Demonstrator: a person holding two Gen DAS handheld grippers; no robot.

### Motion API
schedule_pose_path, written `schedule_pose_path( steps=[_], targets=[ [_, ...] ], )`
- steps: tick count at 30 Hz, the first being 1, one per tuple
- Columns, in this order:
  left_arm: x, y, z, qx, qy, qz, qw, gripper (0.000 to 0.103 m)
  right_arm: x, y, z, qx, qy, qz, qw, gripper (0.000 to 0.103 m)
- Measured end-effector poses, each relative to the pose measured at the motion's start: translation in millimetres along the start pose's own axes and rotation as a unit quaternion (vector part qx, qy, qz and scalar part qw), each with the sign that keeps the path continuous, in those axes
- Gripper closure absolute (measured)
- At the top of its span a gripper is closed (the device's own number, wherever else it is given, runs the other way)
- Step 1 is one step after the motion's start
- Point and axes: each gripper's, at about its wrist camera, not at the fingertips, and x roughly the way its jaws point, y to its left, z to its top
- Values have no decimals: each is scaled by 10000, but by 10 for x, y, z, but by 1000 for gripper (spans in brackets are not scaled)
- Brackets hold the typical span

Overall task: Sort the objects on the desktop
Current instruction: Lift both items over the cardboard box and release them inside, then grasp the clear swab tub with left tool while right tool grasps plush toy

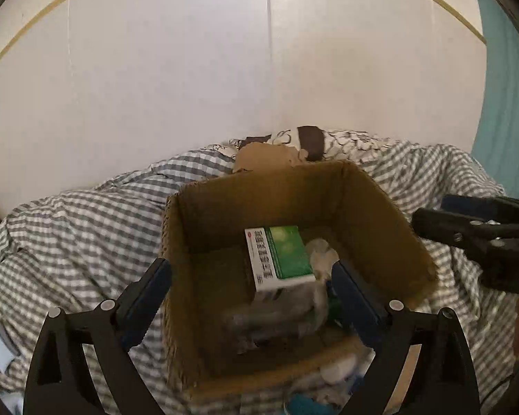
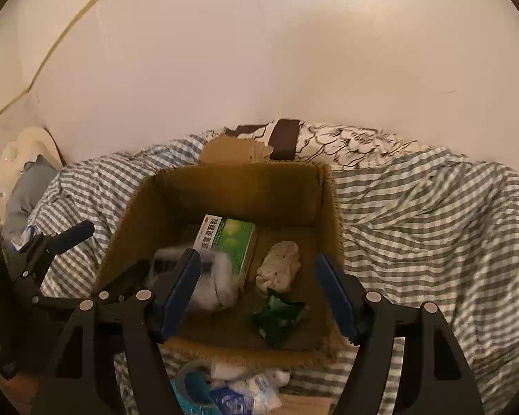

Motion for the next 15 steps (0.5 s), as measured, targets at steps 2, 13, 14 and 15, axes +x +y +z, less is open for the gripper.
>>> schedule_pose_path(
  steps=[2, 13, 14, 15],
  targets=[
    [-197, 4, -52, -23, -10, -76, 10000, 6, -220, 11, -72, -37, -58, 8, 10000, 34],
    [-1018, -93, -798, -447, 315, -215, 9983, 1, -1298, 314, -822, -380, -154, -834, 9957, 34],
    [-1042, -107, -844, -491, 351, -225, 9979, 1, -1332, 305, -892, -301, -134, -790, 9963, 34],
    [-1066, -134, -899, -538, 401, -236, 9975, 1, -1362, 291, -976, -217, -108, -741, 9970, 34]
  ],
)
